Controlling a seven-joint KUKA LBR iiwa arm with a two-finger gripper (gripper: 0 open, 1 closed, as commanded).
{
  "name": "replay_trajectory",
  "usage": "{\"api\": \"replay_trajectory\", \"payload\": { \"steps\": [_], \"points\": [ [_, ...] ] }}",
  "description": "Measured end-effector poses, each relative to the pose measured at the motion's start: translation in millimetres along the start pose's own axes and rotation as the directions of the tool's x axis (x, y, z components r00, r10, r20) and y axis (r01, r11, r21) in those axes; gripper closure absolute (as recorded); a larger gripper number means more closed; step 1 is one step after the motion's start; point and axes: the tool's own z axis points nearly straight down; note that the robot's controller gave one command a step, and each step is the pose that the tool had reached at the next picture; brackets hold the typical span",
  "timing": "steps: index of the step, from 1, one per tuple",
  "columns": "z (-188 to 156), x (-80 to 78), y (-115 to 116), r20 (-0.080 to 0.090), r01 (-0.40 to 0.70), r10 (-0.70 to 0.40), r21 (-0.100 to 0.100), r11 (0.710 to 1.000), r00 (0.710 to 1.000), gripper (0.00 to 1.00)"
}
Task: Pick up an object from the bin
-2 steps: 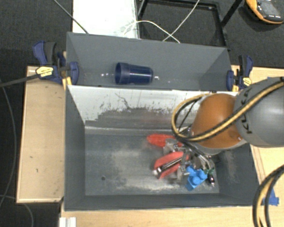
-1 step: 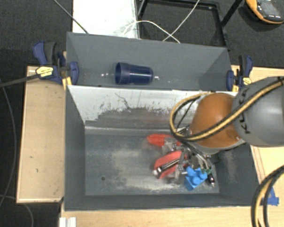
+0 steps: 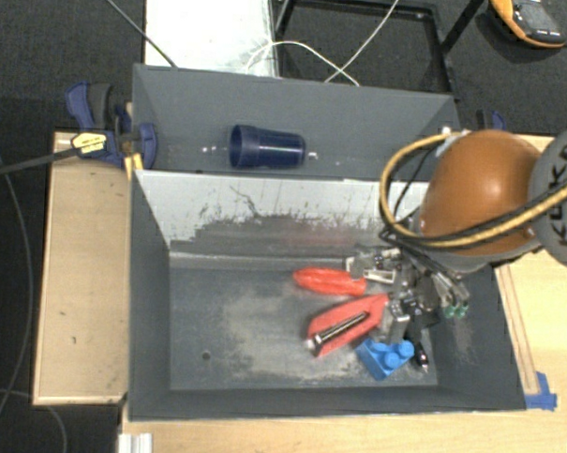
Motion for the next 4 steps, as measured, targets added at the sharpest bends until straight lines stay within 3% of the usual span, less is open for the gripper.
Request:
{"api": "replay_trajectory", "payload": {
  "steps": [1,2,3,4],
  "points": [
    [93.6,8.1,-12.6,0.004,-0.049,0.049,-0.001,0.999,0.999,0.0],
    [100.3,2.9,-9.9,0.01,0.005,-0.005,0.001,1.0,1.0,0.0],
    [117.3,1.3,5.9,0.007,-0.094,0.094,0.0,0.996,0.996,1.0],
    [117.2,1.3,5.8,0.007,-0.094,0.094,0.0,0.996,0.996,1.0]
  ]
}}
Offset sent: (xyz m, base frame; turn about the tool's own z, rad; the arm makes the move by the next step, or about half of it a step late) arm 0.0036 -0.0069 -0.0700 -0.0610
